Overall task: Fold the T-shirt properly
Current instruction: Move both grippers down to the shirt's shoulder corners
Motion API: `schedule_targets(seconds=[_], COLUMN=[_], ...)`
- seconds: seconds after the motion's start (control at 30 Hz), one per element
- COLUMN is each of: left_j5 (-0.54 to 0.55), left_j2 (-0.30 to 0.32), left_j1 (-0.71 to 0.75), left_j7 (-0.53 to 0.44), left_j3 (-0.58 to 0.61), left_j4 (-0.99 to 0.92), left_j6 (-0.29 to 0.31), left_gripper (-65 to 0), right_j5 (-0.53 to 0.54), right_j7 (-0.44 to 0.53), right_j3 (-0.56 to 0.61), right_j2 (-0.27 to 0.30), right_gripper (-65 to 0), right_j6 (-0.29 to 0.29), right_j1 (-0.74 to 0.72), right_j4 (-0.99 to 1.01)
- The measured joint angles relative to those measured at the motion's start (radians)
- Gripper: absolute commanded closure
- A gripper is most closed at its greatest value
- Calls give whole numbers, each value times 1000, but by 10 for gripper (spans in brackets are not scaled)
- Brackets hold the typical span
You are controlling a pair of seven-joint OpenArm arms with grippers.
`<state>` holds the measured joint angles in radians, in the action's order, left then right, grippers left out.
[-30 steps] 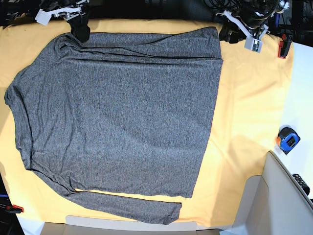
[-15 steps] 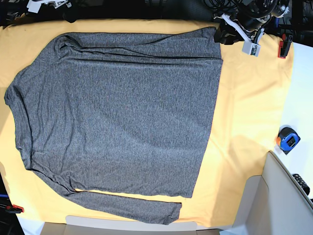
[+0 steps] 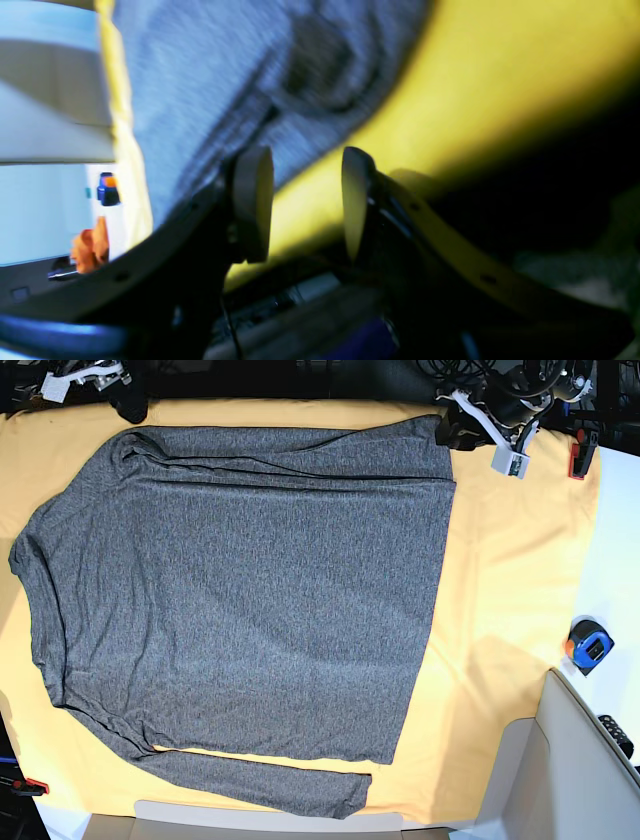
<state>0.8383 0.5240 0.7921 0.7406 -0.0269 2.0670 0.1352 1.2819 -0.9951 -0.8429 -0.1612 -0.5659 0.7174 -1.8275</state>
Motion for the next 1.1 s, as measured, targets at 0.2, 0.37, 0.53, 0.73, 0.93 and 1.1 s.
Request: schedule_targets(seconds=[0.2,0.37,0.53,0.73,0.93,1.1], left_j5=[0,0,0,0,0,0], left_j2=[0,0,0,0,0,0], left_j1=[0,1,2,3,3,6], left_j7=[0,0,4,4,4,4], left_j3=[0,0,1,1,1,1], left_j4=[0,0,0,0,0,0], left_j6=[0,0,0,0,0,0], left_gripper=[-195,-195,-195,-195,-195,-195], right_j5=[1,28,85,112,102,92], right_j7=[0,11,27,30,27,27], right_j3=[2,0,-3,-3,0,1], right_j2=[0,-3,0,0,0,0], right_gripper=[-231,-231,-231,-204,-203,-201], right_j6=[1,-5,-20,-25,-21,-21], right_j1=[-43,-49,-78,-90,-125,-140], right_j4=[48,162,245,272,272,274])
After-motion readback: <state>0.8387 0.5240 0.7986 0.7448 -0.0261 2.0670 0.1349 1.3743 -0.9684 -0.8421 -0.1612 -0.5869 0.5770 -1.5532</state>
